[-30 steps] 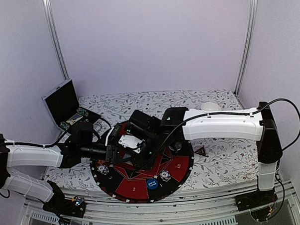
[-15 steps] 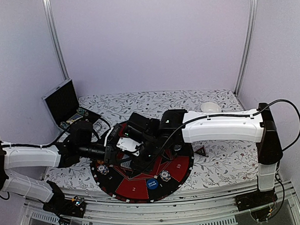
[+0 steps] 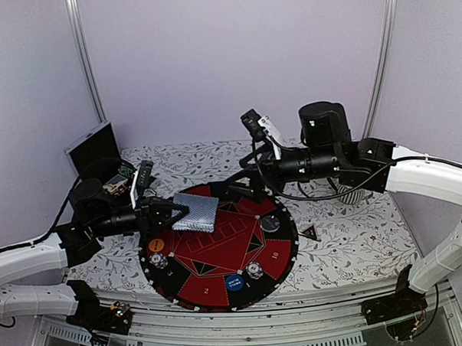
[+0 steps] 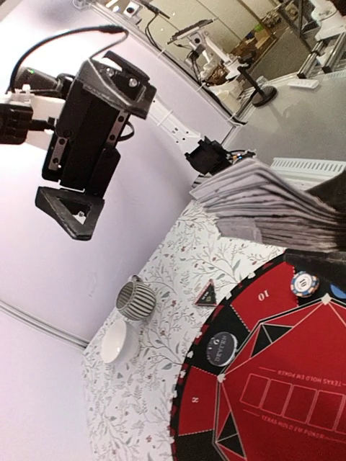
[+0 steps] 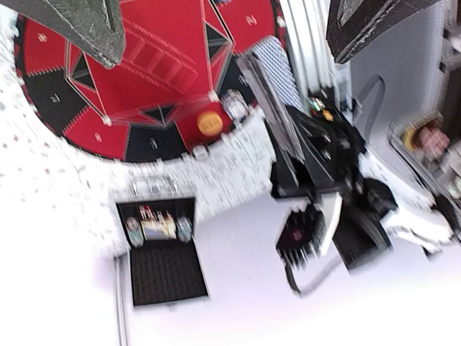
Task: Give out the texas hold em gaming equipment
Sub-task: Pass from the left arm to the right
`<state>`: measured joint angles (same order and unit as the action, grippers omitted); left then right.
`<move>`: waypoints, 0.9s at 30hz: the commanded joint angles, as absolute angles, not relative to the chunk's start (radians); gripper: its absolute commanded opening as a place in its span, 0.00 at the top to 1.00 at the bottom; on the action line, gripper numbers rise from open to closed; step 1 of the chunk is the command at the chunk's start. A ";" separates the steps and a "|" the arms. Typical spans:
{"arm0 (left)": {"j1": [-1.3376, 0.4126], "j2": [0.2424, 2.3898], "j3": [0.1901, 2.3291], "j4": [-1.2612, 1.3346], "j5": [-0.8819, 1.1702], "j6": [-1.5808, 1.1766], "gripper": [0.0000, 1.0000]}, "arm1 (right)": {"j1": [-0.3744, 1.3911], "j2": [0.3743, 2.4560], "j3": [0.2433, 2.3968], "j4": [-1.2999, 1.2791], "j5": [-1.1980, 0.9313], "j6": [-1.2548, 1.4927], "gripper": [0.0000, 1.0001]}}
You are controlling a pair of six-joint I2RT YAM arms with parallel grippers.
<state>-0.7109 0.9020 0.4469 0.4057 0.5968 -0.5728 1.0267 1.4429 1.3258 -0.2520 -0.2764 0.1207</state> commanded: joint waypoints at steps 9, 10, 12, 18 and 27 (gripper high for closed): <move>-0.754 0.861 0.468 0.559 0.557 -0.543 1.00 | 1.034 1.590 1.253 0.198 -0.563 0.367 0.22; -0.759 0.860 0.466 0.564 0.555 -0.544 1.00 | 1.034 1.597 1.251 0.206 -0.569 0.367 0.25; -0.767 0.857 0.464 0.571 0.552 -0.544 1.00 | 1.034 1.614 1.254 0.211 -0.582 0.367 0.32; -0.776 0.849 0.460 0.591 0.547 -0.538 1.00 | 1.033 1.661 1.267 0.209 -0.638 0.375 0.39; -0.778 0.860 0.460 0.593 0.554 -0.526 1.00 | 1.034 1.680 1.282 0.200 -0.705 0.366 0.77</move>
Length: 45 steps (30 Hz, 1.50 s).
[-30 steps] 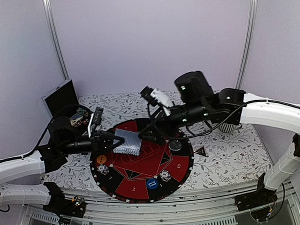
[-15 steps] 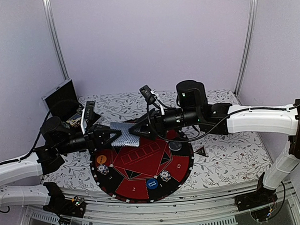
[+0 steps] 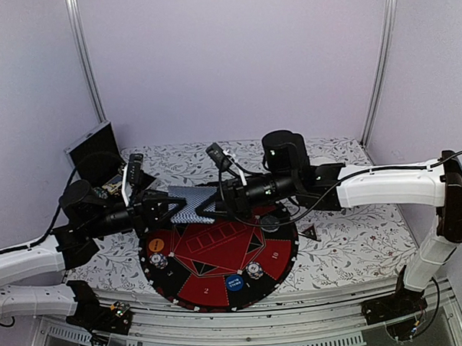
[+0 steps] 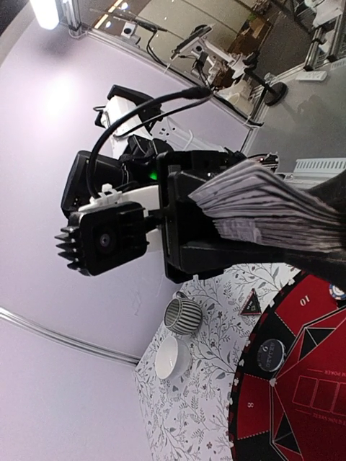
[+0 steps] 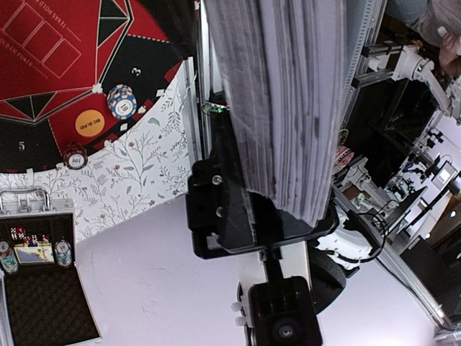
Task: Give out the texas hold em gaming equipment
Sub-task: Pass from the left arm to the right, then pass from the right arm to the left
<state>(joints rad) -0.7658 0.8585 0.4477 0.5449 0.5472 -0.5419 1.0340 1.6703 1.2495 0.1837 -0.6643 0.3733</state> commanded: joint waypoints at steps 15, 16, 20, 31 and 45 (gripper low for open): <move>-0.933 0.708 0.617 0.007 0.010 0.306 0.02 | 1.024 1.655 1.395 -0.212 -0.550 0.271 0.98; -0.969 0.705 0.631 -0.006 -0.042 0.395 0.02 | 1.024 1.657 1.404 -0.235 -0.543 0.269 0.98; -1.115 0.759 0.679 -0.073 -0.218 0.685 0.02 | 1.025 1.681 1.453 -0.302 -0.528 0.289 0.98; -1.205 0.939 0.808 -0.189 -0.355 0.905 0.02 | 1.025 1.721 1.510 -0.327 -0.541 0.309 0.98; -1.171 1.020 0.871 -0.296 -0.213 0.817 0.02 | 1.025 1.714 1.528 -0.333 -0.543 0.309 0.98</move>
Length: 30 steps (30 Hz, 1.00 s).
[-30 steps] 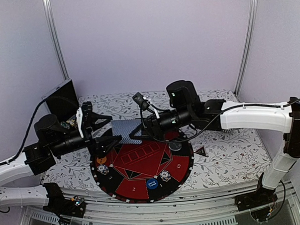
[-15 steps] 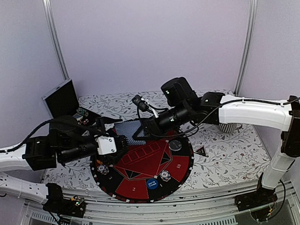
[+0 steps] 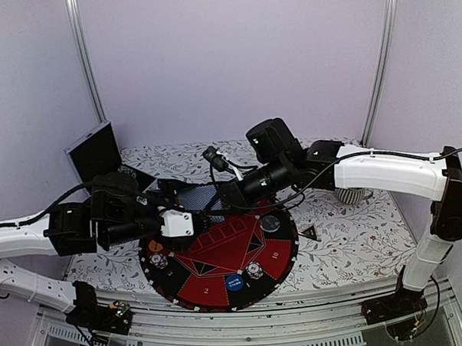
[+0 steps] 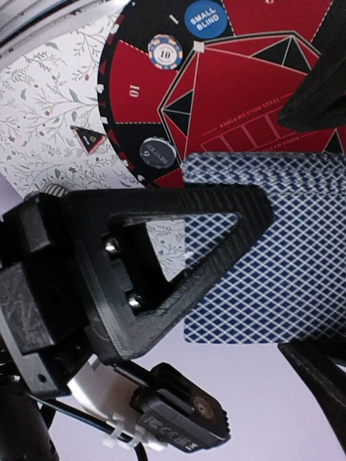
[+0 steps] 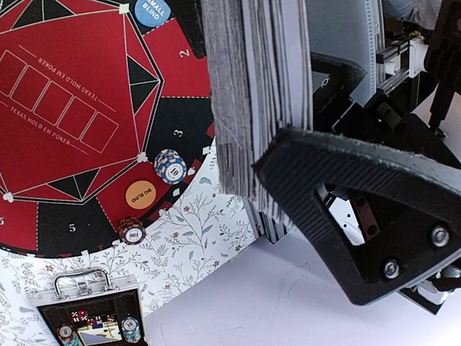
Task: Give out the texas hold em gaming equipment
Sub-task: Pass from the right arm to the left
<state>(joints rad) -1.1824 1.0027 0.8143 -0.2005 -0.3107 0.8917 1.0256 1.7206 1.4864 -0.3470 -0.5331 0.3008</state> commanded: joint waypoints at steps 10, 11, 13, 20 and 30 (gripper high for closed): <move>-1.150 1.085 0.831 -0.089 -0.437 0.940 0.02 | 1.026 1.714 1.528 -0.331 -0.558 0.310 0.98; -1.142 1.087 0.830 -0.076 -0.448 0.950 0.02 | 1.027 1.715 1.528 -0.331 -0.560 0.310 0.98; -1.125 1.090 0.838 -0.073 -0.445 0.952 0.04 | 1.026 1.715 1.528 -0.331 -0.563 0.309 0.98; -1.112 1.111 0.856 -0.112 -0.421 0.914 0.18 | 1.026 1.722 1.529 -0.331 -0.576 0.307 0.98; -1.110 1.114 0.870 -0.139 -0.368 0.881 0.33 | 1.026 1.739 1.540 -0.338 -0.626 0.301 0.91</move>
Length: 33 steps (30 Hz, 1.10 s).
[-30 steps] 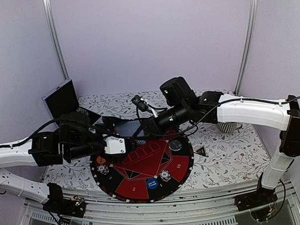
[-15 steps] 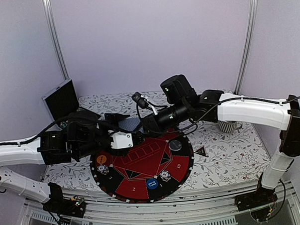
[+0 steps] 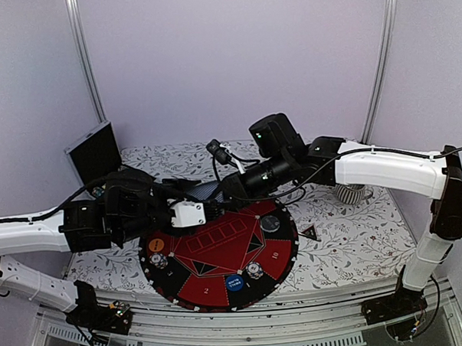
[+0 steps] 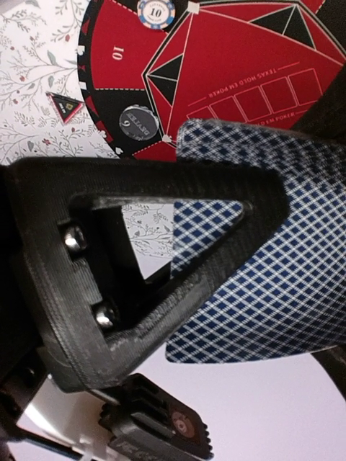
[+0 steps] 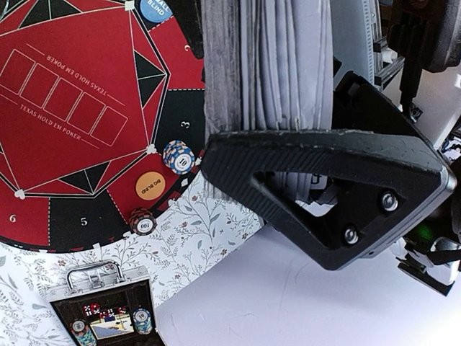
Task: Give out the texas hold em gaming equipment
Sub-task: Pass from the right arm to the left
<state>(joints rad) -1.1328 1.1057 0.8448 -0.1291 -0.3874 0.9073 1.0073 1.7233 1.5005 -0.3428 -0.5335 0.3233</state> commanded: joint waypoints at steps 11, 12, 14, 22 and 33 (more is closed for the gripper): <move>-1.110 1.099 0.845 -0.112 -0.366 0.882 0.42 | 1.028 1.764 1.551 -0.299 -0.674 0.308 0.82; -1.110 1.098 0.843 -0.108 -0.367 0.879 0.42 | 1.028 1.765 1.550 -0.295 -0.676 0.309 0.82; -1.110 1.099 0.842 -0.102 -0.367 0.875 0.43 | 1.028 1.768 1.551 -0.288 -0.678 0.314 0.78; -1.109 1.077 0.839 -0.088 -0.342 0.838 0.44 | 1.027 1.775 1.546 -0.260 -0.675 0.343 0.74; -1.071 1.099 0.911 -0.212 -0.246 0.738 0.02 | 1.027 1.786 1.552 -0.271 -0.675 0.350 0.98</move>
